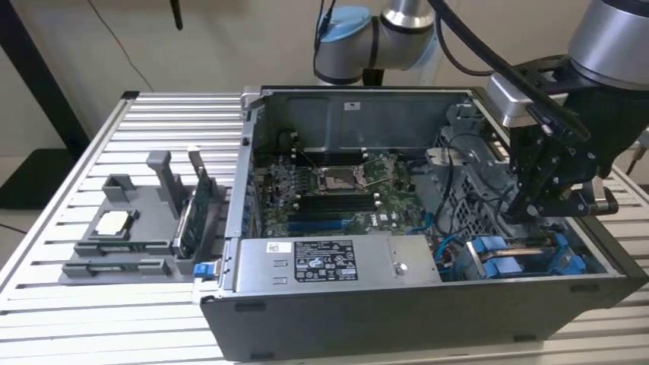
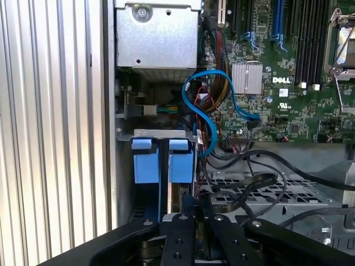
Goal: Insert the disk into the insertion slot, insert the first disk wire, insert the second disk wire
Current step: 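Insert the second disk wire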
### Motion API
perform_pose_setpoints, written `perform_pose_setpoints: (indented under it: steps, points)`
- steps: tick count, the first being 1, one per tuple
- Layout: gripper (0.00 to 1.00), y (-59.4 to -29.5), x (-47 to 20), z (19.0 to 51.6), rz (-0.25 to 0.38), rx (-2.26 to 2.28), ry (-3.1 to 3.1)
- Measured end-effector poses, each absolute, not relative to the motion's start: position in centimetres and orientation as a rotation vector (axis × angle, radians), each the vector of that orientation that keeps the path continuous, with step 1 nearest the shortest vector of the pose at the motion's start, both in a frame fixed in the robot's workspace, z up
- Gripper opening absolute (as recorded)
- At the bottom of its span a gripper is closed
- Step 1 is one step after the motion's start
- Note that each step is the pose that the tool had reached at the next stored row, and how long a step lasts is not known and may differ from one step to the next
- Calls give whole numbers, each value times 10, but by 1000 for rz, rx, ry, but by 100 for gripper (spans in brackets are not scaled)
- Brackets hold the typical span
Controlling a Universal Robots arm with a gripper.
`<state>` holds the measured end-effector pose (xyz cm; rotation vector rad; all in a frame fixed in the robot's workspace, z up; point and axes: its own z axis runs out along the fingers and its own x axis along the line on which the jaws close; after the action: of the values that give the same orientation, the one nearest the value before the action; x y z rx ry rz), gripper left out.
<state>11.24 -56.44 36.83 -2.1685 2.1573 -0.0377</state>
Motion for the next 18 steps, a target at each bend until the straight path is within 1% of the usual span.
perform_pose_setpoints:
  steps: [7, 18]
  points:
    - [16, -565, 112, 368, -22, -2161, 2151]
    - [16, -570, 115, 363, -15, -2158, 2148]
